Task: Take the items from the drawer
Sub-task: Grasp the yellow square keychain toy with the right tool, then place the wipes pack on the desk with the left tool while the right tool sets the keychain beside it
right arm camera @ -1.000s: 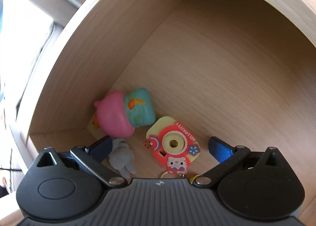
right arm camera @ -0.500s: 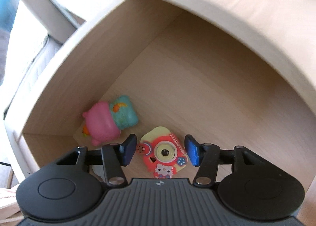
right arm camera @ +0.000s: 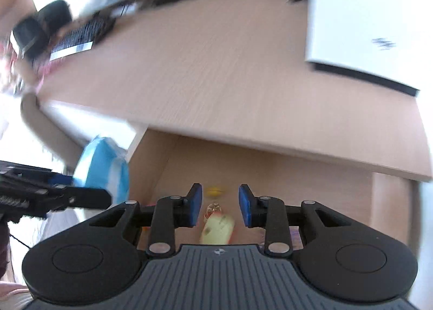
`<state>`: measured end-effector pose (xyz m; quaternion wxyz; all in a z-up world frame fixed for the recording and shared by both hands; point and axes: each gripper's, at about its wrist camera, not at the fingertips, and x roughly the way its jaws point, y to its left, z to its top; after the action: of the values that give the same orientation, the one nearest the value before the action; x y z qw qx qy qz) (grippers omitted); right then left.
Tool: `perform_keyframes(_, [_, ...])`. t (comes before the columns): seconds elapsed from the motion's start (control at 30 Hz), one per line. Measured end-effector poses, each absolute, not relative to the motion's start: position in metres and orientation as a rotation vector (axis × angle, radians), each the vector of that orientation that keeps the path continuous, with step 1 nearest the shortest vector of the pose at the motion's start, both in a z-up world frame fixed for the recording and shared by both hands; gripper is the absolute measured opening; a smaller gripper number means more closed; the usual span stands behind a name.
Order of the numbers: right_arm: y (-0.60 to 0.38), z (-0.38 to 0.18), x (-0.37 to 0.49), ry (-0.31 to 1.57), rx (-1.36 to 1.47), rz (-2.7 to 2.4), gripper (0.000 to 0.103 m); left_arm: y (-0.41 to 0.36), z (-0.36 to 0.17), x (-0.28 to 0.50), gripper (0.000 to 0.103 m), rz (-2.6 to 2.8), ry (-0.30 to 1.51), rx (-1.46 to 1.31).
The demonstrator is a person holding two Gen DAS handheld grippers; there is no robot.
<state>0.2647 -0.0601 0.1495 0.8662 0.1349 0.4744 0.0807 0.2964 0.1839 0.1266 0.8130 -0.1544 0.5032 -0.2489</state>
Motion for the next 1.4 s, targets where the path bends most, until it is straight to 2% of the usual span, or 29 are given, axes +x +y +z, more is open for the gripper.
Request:
perform_keyframes(0.03, [-0.061, 0.167, 0.284, 0.978, 0.288, 0.15, 0.03, 0.18, 0.13, 0.303, 0.053, -0.542, 1.068, -0.327])
perform_keyframes(0.13, [-0.067, 0.156, 0.262, 0.981, 0.28, 0.063, 0.032, 0.168, 0.14, 0.318, 0.053, -0.554, 1.052, -0.303])
perform_keyframes(0.2, [-0.066, 0.137, 0.256, 1.017, 0.303, 0.035, 0.041, 0.165, 0.144, 0.322, 0.053, -0.559, 1.036, -0.284])
perform_keyframes(0.27, [-0.073, 0.125, 0.254, 1.057, 0.345, 0.047, 0.061, 0.166, 0.142, 0.322, 0.053, -0.553, 1.039, -0.28])
perform_keyframes(0.33, [-0.058, 0.104, 0.264, 1.108, 0.377, 0.083, 0.068, 0.165, 0.139, 0.325, 0.053, -0.533, 1.063, -0.297])
perform_keyframes(0.43, [-0.019, 0.058, 0.274, 1.189, 0.367, 0.205, 0.069, 0.181, 0.124, 0.321, 0.053, -0.497, 1.111, -0.338])
perform_keyframes(0.63, [0.025, 0.017, 0.316, 1.343, 0.276, 0.273, 0.07, 0.213, 0.102, 0.302, 0.053, -0.47, 1.162, -0.383])
perform_keyframes(0.7, [0.028, 0.005, 0.325, 1.388, 0.269, 0.269, 0.067, 0.219, 0.097, 0.3, 0.053, -0.469, 1.173, -0.393])
perform_keyframes(0.77, [0.028, -0.003, 0.329, 1.424, 0.246, 0.246, 0.045, 0.22, 0.096, 0.299, 0.053, -0.472, 1.179, -0.39])
perform_keyframes(0.8, [0.026, -0.002, 0.329, 1.428, 0.248, 0.24, 0.043, 0.219, 0.097, 0.299, 0.053, -0.479, 1.181, -0.383])
perform_keyframes(1.03, [-0.024, 0.065, 0.283, 1.24, 0.346, 0.204, 0.039, 0.187, 0.11, 0.296, 0.053, -0.675, 1.199, -0.249])
perform_keyframes(1.27, [-0.088, 0.136, 0.248, 0.979, 0.442, 0.054, 0.039, 0.109, 0.163, 0.34, 0.053, -0.784, 1.005, -0.22])
perform_keyframes(1.37, [-0.097, 0.139, 0.25, 0.897, 0.46, 0.006, 0.039, 0.064, 0.162, 0.37, 0.054, -0.806, 0.947, -0.241])
perform_keyframes(1.4, [-0.101, 0.143, 0.248, 0.876, 0.462, -0.006, 0.039, 0.053, 0.158, 0.378, 0.054, -0.971, 0.983, -0.142])
